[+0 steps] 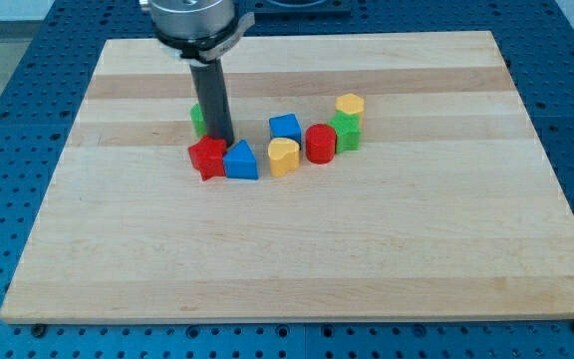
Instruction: Separate red star from blue cube
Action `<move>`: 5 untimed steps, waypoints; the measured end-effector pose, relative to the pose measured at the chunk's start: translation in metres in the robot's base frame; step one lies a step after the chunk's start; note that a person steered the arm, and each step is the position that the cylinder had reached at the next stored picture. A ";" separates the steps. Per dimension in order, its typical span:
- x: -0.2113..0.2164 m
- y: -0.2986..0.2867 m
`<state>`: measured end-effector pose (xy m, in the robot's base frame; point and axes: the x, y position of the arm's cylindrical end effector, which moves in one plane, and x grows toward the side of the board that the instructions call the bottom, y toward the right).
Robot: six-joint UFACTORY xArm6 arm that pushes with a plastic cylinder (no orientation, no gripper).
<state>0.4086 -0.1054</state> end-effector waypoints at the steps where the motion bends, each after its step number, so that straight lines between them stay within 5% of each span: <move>1: 0.026 -0.022; 5: 0.124 -0.049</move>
